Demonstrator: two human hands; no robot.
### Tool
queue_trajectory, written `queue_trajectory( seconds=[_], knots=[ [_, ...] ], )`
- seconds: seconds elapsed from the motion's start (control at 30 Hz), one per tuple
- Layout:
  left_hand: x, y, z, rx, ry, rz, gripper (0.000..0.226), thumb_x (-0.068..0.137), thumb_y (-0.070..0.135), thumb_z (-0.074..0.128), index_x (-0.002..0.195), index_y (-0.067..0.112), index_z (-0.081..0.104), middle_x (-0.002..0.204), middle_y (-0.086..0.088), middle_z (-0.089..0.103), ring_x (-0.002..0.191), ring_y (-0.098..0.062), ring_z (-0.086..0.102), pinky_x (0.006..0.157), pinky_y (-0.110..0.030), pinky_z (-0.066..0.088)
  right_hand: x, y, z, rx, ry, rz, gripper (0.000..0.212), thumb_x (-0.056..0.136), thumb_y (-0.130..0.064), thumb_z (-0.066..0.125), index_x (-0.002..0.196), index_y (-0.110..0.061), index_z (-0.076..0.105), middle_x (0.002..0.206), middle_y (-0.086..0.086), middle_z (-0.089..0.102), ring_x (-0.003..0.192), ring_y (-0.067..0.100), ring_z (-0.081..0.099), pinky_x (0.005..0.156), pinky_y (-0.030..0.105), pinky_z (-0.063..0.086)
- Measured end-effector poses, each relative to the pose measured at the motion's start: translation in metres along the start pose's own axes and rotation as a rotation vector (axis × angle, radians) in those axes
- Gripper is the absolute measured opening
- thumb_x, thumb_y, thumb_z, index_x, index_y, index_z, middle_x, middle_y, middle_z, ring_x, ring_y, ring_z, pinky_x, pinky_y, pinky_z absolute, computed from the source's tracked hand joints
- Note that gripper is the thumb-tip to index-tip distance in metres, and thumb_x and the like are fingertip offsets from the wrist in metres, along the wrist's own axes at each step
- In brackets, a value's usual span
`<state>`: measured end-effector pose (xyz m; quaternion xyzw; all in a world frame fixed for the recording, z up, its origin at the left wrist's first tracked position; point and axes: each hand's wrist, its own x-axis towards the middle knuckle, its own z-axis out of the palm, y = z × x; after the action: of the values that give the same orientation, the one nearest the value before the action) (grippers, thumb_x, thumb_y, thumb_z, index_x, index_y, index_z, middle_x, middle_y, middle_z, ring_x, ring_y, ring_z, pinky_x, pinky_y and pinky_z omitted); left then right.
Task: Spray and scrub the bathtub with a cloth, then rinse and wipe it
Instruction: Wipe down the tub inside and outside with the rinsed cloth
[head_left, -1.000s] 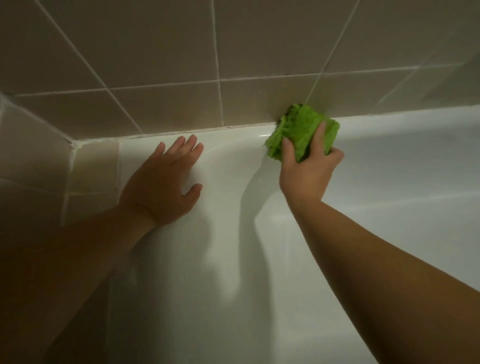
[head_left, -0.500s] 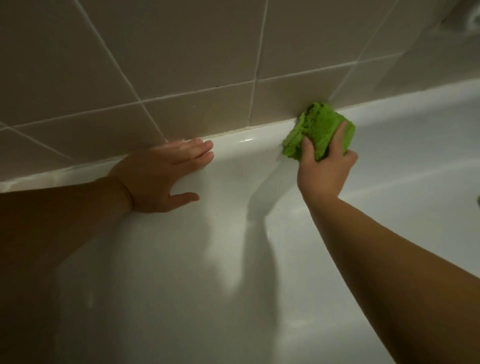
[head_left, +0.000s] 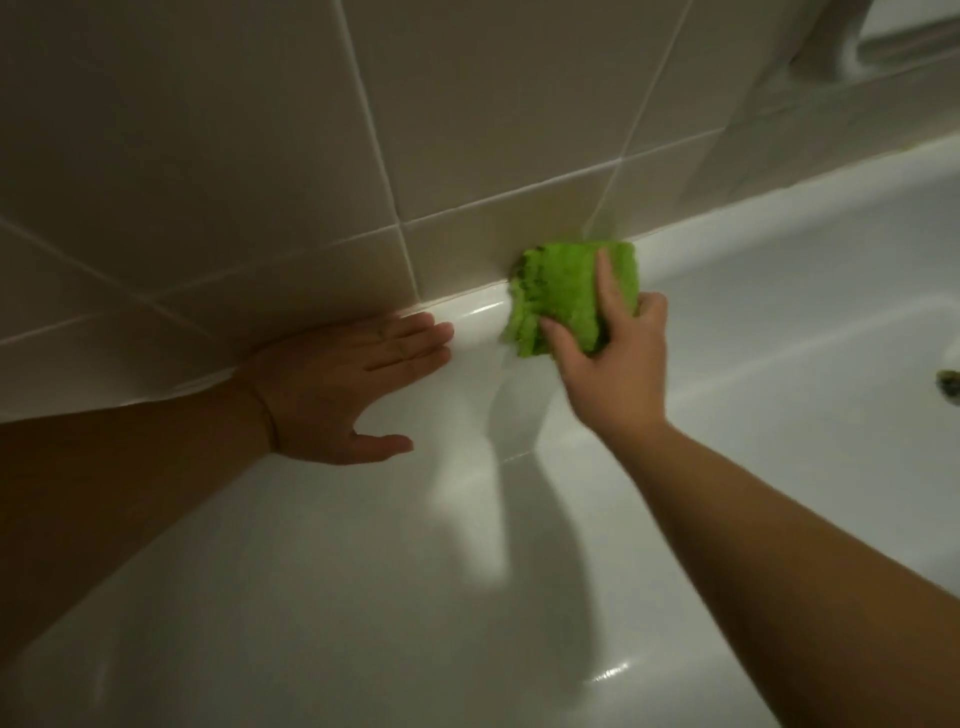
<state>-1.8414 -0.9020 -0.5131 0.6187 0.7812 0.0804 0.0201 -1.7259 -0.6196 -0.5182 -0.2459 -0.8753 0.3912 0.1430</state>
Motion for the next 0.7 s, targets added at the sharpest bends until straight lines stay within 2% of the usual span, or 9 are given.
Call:
queue_trajectory(
  seconds=[0.13,0.27,0.33,0.47,0.57,0.63,0.7],
  knots=[
    [0.018,0.002,0.002,-0.011,0.008,0.010,0.094,0.090,0.065,0.063,0.159,0.006,0.035,0.167,-0.010,0.031,0.156,-0.025,0.026,0.126,-0.043,0.024,0.049,0.034,-0.052,-0.010,0.105,0.194,0.082,0.092,-0.049,0.071,0.161,-0.042,0.028,0.121,0.005,0.038,0.100,0.017,0.052,0.095,0.018,0.036],
    [0.049,0.007,0.007,-0.027,0.030,0.030,0.095,0.089,0.065,0.065,0.158,0.005,0.037,0.166,-0.010,0.032,0.155,-0.026,0.028,0.125,-0.046,0.027,0.063,0.035,-0.056,-0.008,0.167,0.270,0.078,0.093,-0.049,0.068,0.161,-0.040,0.031,0.123,0.008,0.039,0.105,0.026,0.058,0.100,0.025,0.043],
    [0.069,0.010,0.009,-0.045,0.045,0.040,0.094,0.089,0.063,0.067,0.157,0.004,0.038,0.166,-0.011,0.033,0.155,-0.027,0.029,0.123,-0.048,0.030,0.053,0.026,-0.043,-0.003,0.157,0.232,0.076,0.093,-0.047,0.068,0.160,-0.037,0.034,0.122,0.008,0.038,0.104,0.028,0.059,0.100,0.027,0.044],
    [0.104,0.017,0.012,-0.071,0.066,0.051,0.094,0.089,0.061,0.068,0.155,0.001,0.041,0.164,-0.013,0.036,0.154,-0.028,0.031,0.122,-0.050,0.033,0.027,0.019,-0.030,0.004,-0.014,0.047,0.082,0.094,-0.045,0.070,0.161,-0.043,0.023,0.120,0.000,0.034,0.097,0.016,0.054,0.097,0.024,0.044],
    [0.119,0.020,0.015,-0.067,0.069,0.055,0.095,0.090,0.063,0.066,0.156,0.000,0.039,0.164,-0.013,0.036,0.154,-0.027,0.031,0.123,-0.048,0.031,0.039,0.035,-0.048,-0.047,-0.100,-0.048,0.083,0.091,-0.044,0.074,0.160,-0.045,0.028,0.119,-0.001,0.035,0.098,0.011,0.051,0.097,0.021,0.043],
    [0.124,0.021,0.016,-0.059,0.051,0.045,0.096,0.090,0.065,0.063,0.157,0.001,0.036,0.166,-0.012,0.033,0.156,-0.026,0.027,0.125,-0.047,0.028,0.059,0.051,-0.069,-0.074,-0.076,-0.025,0.082,0.089,-0.043,0.076,0.158,-0.045,0.031,0.118,0.000,0.036,0.098,0.012,0.050,0.098,0.020,0.041],
    [0.130,0.022,0.017,-0.051,0.031,0.035,0.098,0.089,0.066,0.064,0.159,0.003,0.033,0.167,-0.012,0.030,0.157,-0.025,0.024,0.126,-0.045,0.024,0.081,0.064,-0.093,-0.086,-0.004,0.078,0.081,0.090,-0.044,0.074,0.159,-0.044,0.032,0.118,0.003,0.038,0.096,0.012,0.049,0.096,0.020,0.038]
  ],
)
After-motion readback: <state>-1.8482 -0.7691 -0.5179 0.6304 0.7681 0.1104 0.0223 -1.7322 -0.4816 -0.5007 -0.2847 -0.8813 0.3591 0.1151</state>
